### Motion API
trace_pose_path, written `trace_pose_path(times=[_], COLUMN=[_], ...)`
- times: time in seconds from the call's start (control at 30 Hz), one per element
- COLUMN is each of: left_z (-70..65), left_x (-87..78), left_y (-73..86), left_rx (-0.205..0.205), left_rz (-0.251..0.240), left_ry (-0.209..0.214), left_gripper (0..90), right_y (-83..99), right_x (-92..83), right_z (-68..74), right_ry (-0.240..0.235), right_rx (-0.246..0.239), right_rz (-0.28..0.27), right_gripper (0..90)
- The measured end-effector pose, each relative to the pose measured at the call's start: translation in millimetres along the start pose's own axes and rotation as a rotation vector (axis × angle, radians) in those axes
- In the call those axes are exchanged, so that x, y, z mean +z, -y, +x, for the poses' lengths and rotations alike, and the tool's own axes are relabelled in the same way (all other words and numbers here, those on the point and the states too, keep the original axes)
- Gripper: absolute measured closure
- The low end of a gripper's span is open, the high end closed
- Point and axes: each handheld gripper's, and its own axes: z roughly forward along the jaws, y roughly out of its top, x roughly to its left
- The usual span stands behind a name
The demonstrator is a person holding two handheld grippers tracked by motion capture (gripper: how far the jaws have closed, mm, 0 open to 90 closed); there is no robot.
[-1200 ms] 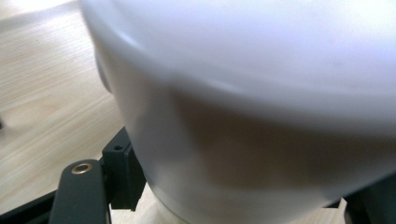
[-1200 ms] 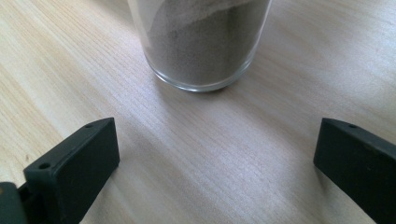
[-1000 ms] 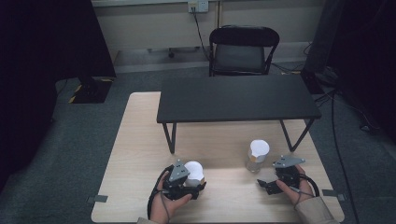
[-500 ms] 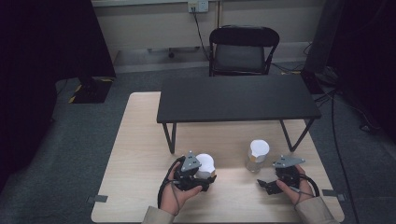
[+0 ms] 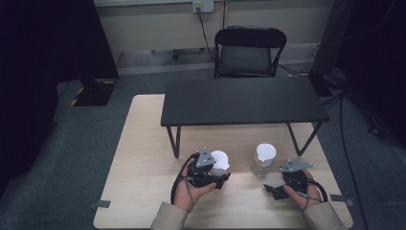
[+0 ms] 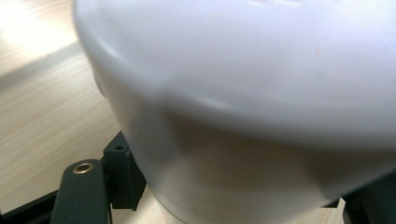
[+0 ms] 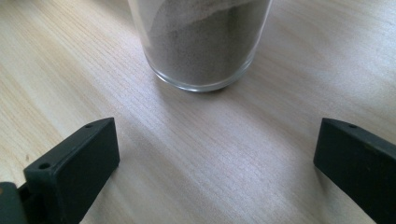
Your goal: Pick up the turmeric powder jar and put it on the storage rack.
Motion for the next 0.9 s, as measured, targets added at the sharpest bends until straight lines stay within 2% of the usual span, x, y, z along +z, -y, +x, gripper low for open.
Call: trace_pose_path(times=[0.9], left_z=[3.9], left_x=[9.7], left_y=[-48.5], left_rx=[0.032], left_rz=[-0.009], left_ry=[0.048], left_gripper=[29.8], right_y=[0.0], right_x=[0.0], right_z=[0.0], right_ry=[0.000], right_rx=[0.000], right_rz=[0.000], right_gripper=[0.0])
